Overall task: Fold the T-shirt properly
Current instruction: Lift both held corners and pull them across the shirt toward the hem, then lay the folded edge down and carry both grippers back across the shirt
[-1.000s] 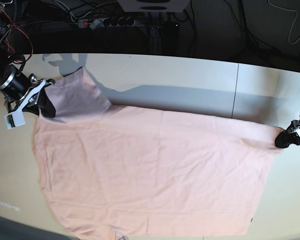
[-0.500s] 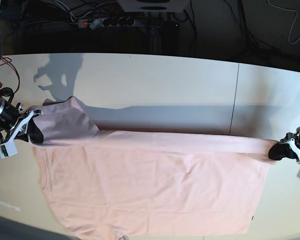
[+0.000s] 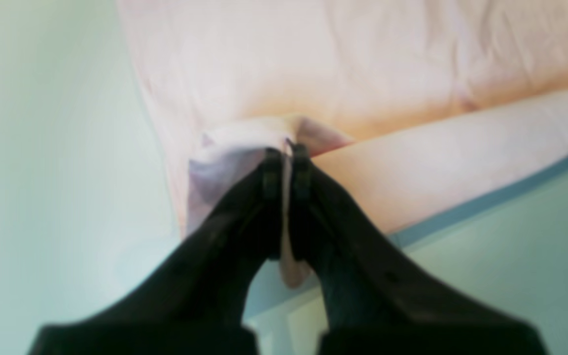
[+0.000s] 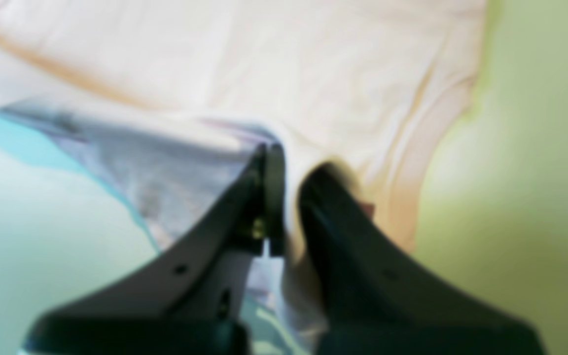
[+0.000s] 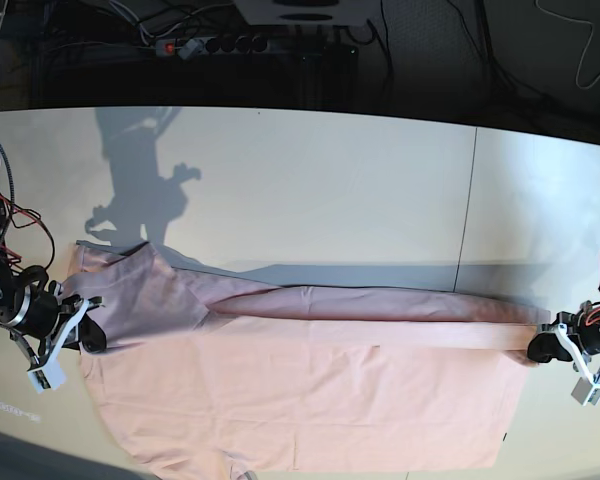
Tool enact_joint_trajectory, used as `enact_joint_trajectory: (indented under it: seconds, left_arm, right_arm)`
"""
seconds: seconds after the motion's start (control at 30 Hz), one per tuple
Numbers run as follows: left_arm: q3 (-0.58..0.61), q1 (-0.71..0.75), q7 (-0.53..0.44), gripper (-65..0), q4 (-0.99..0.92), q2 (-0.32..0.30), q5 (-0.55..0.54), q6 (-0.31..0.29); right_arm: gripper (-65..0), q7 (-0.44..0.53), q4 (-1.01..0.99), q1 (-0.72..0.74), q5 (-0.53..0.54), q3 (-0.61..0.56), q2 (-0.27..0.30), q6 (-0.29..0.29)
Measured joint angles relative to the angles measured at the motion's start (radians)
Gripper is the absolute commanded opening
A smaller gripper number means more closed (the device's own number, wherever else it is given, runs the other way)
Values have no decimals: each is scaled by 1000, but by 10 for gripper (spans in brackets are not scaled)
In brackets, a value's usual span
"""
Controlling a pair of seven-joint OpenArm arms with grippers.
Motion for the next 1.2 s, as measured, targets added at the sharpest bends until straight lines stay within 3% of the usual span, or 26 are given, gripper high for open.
enact_joint_trajectory:
  seconds: [0.17,0.53,0.7,0.93,1.0,1.1,1.13,1.2]
  left_arm:
    - [0,-24,-84,-650,-50,17,52,0]
    - [0,-23,-169,-650,-57,58,190,0]
    - [0,-23,-206,-650,-85,63,227,-1]
    - [0,-23,-272,-650,-113,64,268,-2]
    - [0,-23,-281,-567,-113,63,268,-1]
    - [0,-23,-299,-323,-113,63,307,-1]
    - [0,-23,-306,-270,-113,63,315,-1]
    - [0,-23,-314,-254,-113,63,319,-1]
  right_arm:
    - [-650,2,-97,89,-51,-52,-34,1]
    - [-650,76,-277,175,-221,-62,-178,2]
    - [-650,130,-340,192,-304,-62,-209,2]
    - [-650,173,-428,248,-335,-61,-235,2]
    - [-650,176,-443,248,-334,-61,-248,2]
    - [-650,214,-462,245,-337,-62,-257,2]
    - [-547,240,-466,245,-340,-62,-255,2]
    - [-316,281,-467,248,-367,-61,-251,2]
